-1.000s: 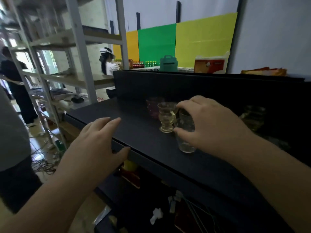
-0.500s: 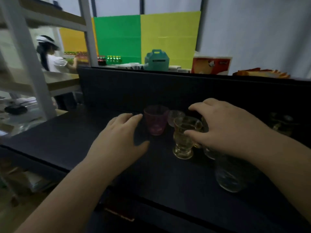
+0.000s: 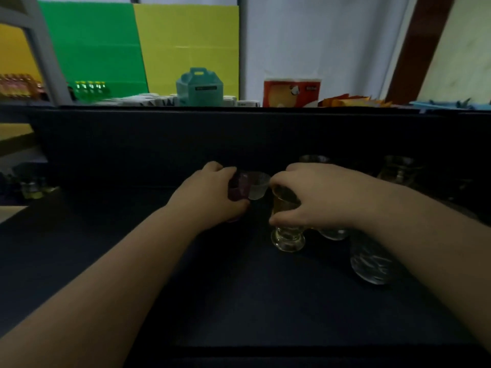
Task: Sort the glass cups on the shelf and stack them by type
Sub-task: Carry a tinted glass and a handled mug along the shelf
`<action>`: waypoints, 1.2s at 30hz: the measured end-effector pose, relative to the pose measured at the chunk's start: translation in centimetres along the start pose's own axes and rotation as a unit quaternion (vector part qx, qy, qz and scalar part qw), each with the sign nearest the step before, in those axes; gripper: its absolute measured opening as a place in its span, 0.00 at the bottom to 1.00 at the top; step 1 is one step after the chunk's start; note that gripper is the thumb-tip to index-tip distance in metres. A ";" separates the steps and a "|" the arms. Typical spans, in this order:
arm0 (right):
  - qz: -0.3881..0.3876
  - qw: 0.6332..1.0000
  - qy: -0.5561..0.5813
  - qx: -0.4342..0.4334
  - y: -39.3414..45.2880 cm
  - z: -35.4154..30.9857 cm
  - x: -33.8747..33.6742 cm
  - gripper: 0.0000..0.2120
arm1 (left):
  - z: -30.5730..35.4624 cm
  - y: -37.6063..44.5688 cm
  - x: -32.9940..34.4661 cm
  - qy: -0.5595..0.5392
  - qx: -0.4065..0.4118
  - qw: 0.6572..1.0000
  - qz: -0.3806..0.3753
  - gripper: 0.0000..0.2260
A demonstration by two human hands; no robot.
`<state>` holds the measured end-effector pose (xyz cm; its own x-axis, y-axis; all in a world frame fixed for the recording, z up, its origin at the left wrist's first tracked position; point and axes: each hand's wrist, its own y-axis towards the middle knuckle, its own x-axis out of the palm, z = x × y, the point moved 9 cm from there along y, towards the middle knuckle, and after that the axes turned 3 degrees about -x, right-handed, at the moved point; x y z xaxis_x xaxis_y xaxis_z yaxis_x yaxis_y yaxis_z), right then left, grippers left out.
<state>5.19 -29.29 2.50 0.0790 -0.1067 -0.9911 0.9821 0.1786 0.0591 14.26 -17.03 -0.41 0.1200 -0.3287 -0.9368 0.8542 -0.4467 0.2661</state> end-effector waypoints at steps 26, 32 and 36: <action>0.186 0.963 0.194 0.023 -22.7 5.9 -3.2 0.32 | 16.1 -18.3 -5.9 -0.065 0.046 0.991 0.108 0.41; 0.199 0.954 0.192 0.121 -31.9 14.3 -1.7 0.31 | 27.4 -19.0 -2.8 -0.121 0.129 0.981 0.083 0.39; 0.196 0.941 0.191 0.197 -37.1 19.9 -0.3 0.29 | 34.4 -18.4 0.0 -0.132 0.185 0.972 0.058 0.38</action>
<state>-27.92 -55.38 3.02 0.4545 0.2655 -0.8503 0.8838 -0.2539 0.3931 -18.91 -37.44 2.47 0.0282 -0.5742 -0.8182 0.5957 -0.6476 0.4751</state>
